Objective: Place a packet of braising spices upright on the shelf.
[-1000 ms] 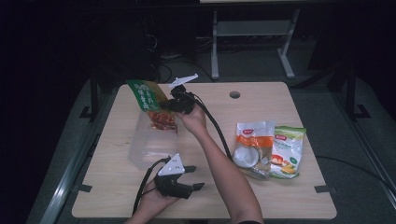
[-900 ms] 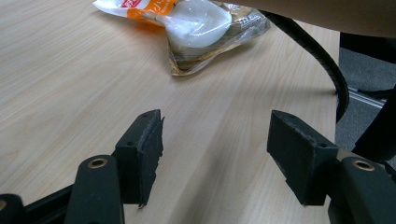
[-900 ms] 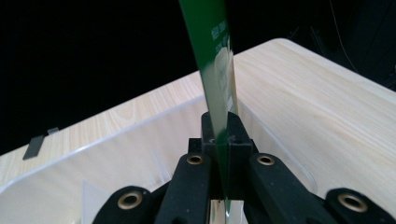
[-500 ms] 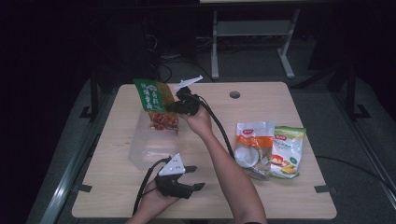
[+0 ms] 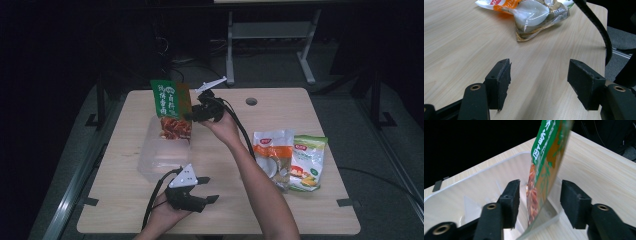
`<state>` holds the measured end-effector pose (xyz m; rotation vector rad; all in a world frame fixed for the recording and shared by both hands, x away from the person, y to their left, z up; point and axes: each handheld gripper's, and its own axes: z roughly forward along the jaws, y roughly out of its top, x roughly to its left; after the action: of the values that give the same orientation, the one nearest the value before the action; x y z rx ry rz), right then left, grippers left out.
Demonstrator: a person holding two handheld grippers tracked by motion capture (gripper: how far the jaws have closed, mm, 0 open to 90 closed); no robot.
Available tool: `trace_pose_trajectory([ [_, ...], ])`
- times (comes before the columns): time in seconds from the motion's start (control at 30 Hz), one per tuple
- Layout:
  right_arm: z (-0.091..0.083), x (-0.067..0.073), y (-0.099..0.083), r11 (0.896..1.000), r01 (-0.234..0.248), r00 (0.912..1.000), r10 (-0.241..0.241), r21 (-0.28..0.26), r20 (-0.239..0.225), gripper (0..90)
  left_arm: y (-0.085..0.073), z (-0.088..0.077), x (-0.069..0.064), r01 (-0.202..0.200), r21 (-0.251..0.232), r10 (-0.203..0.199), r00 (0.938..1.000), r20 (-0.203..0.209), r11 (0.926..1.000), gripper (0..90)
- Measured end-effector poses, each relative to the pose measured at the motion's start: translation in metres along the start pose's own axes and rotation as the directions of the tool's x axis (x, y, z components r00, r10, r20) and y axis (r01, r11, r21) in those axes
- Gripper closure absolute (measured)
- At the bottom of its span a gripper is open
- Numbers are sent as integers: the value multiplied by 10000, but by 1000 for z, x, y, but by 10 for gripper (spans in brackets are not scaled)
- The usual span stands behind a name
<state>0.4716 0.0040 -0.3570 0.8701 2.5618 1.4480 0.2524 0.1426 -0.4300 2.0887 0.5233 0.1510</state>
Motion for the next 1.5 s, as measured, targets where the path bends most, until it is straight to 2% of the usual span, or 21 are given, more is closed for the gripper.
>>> trace_pose_trajectory([
  [0.27, -24, -3, -11, 9997, -138, 9999, 139, 225, -74, 432, 1, -2, 1, 19, 37, -19, 10000, -32, 10000, 346],
  [0.33, -29, -3, -13, 9996, -120, 9999, 122, 266, -92, 416, 1, -2, 2, -79, 43, 80, 9999, -66, 10000, 345],
  [0.4, -35, -4, -15, 9995, -134, 9999, 136, 279, -56, 397, 0, -2, 2, 72, 43, -72, 10000, -45, 10000, 343],
  [0.57, -48, -4, -19, 9994, -215, 9998, 216, 272, -21, 387, 1, -1, 2, -102, 76, 102, 9999, -39, 9999, 342],
  [0.73, -59, -4, -26, 9995, -203, 9998, 203, 243, 33, 374, 0, -1, 2, -87, 76, 87, 10000, -23, 9999, 340],
  [0.83, -65, -5, -31, 9993, -313, 9995, 312, 201, 46, 363, 0, -1, 1, -67, 132, 67, 10000, -19, 9999, 339],
  [0.97, -72, -8, -36, 9972, -579, 9983, 578, 467, 28, 337, 0, -1, 1, -73, 162, 73, 10000, -33, 9998, 339],
  [1.07, -78, -8, -40, 9978, -524, 9985, 517, 400, 164, 333, 1, -1, 2, -83, 132, 84, 10000, -43, 9999, 338],
  [1.2, -87, -9, -48, 9972, -612, 9979, 603, 420, 216, 331, 0, -1, 2, 90, 54, -90, 10000, -13, 9999, 338],
  [1.37, -99, -11, -54, 9954, -717, 9971, 699, 640, 297, 310, 1, 0, 0, 36, 110, -35, 10000, -67, 9999, 338],
  [1.5, -109, -12, -60, 9948, -845, 9959, 825, 570, 369, 305, 1, 0, 1, -16, 158, 17, 10000, -48, 9999, 338],
])
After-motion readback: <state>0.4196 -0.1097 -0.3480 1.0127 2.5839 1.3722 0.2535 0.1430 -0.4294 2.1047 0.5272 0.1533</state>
